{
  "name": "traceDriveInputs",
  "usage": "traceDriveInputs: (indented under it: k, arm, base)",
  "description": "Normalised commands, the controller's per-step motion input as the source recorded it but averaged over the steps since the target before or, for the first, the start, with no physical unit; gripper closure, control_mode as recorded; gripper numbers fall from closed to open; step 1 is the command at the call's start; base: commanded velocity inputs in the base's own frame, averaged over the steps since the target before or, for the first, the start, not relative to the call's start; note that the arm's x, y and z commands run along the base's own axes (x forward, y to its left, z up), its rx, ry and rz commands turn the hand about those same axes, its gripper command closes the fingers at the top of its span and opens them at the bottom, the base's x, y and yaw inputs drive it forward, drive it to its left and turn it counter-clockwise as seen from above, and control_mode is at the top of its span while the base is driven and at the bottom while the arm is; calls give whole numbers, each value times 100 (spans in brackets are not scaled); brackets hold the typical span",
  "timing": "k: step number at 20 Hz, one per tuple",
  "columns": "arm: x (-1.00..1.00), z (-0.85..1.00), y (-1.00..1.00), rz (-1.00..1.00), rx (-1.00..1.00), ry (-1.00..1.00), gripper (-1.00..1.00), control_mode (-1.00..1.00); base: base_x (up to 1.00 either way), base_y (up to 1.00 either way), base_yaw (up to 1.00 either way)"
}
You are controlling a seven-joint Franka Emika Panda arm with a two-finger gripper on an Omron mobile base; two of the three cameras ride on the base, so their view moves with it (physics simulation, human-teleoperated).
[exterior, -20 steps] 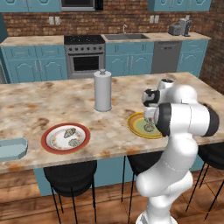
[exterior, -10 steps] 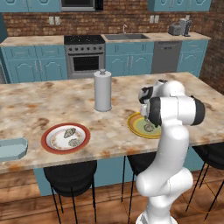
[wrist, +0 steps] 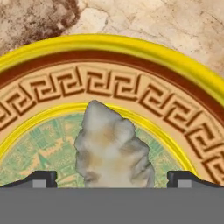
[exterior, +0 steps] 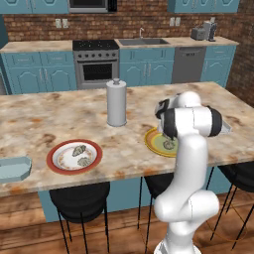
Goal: Place two dumplings into each of the tupperware containers and then place the containers in the fridge.
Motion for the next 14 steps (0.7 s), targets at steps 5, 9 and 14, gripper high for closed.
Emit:
traceDriveInputs:
  k: [5, 9, 14]
  arm:
    - [22, -39, 0, 1, 0, 1, -100, -100]
    - [13, -24, 0, 0, 0, 1, -100, -100]
    - [0, 0, 0, 0, 0, 0, 100, -100]
  base:
    - [0, 0, 0]
    - [0, 0, 0]
    - [0, 0, 0]
